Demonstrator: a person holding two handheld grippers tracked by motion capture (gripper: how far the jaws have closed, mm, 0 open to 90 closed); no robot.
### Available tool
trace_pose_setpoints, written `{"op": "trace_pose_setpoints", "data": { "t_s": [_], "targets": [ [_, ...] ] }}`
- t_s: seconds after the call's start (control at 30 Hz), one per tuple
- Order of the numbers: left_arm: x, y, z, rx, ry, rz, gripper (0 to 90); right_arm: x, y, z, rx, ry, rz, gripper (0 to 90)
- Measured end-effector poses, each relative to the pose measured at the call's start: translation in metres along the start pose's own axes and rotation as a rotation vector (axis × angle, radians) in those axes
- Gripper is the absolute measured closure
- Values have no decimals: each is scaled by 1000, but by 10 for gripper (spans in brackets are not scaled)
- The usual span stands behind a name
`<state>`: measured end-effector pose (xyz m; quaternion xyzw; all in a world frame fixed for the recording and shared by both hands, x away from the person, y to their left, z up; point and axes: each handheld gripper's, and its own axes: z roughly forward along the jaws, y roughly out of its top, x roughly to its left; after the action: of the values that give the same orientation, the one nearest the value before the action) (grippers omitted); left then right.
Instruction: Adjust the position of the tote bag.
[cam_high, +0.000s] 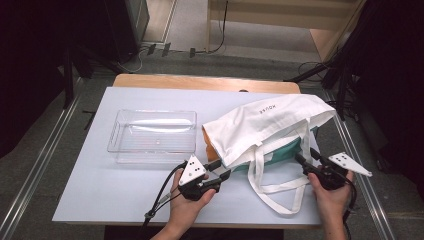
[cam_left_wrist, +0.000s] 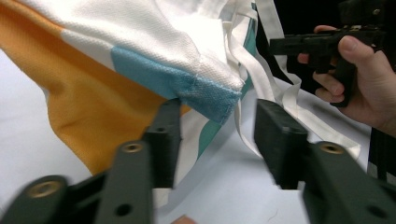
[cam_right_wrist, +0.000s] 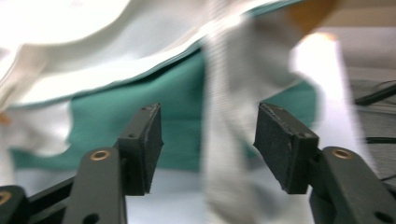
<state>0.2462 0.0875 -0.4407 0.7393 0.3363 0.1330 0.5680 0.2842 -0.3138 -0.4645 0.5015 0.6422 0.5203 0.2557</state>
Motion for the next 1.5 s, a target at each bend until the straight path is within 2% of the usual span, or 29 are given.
{"op": "trace_pose_setpoints", "data": {
  "t_s": [0.13, 0.2, 0.3, 0.4, 0.53, 0.67, 0.77, 0.93, 1.0, 1.07, 1.13, 1.2, 1.3, 1.4, 1.5],
  "targets": [
    [0, 1, 1, -17, -1, -25, 374, -10, 7, -16, -72, -45, 25, 435],
    [1, 2, 2, -15, 14, -30, 347, -12, 13, -21, -98, -60, 39, 415],
    [3, 6, 5, 5, 25, -49, 336, -16, 23, -17, -109, -79, 75, 344],
    [4, 10, 8, 10, 31, -64, 338, -18, 36, -10, -116, -108, 128, 319],
    [5, 12, 10, 16, 41, -74, 326, -21, 52, 1, -112, -152, 161, 316],
    [3, 12, 9, -1, 56, -62, 310, -28, 62, 14, -91, -171, 190, 316],
    [1, 13, 11, -5, 58, -62, 306, -33, 64, 26, -63, -183, 220, 314],
    [-3, 14, 16, 4, 88, -52, 258, -36, 63, 42, -32, -176, 279, 224],
    [-6, 15, 19, 18, 122, -41, 262, -35, 63, 47, -32, -163, 299, 261],
    [-7, 16, 21, 24, 158, -32, 313, -35, 63, 50, -33, -145, 306, 316],
    [-9, 16, 20, 17, 190, -7, 409, -35, 64, 51, -43, -121, 304, 420],
    [-8, 16, 20, 15, 181, -4, 503, -35, 65, 52, -46, -91, 307, 523],
    [-5, 16, 19, 27, 166, -9, 609, -34, 65, 53, -43, -81, 301, 627],
    [-2, 16, 18, 33, 148, -13, 649, -33, 65, 50, -44, -85, 283, 755],
    [1, 16, 15, 27, 124, -12, 671, -29, 62, 46, -55, -104, 236, 861]
  ]
}}
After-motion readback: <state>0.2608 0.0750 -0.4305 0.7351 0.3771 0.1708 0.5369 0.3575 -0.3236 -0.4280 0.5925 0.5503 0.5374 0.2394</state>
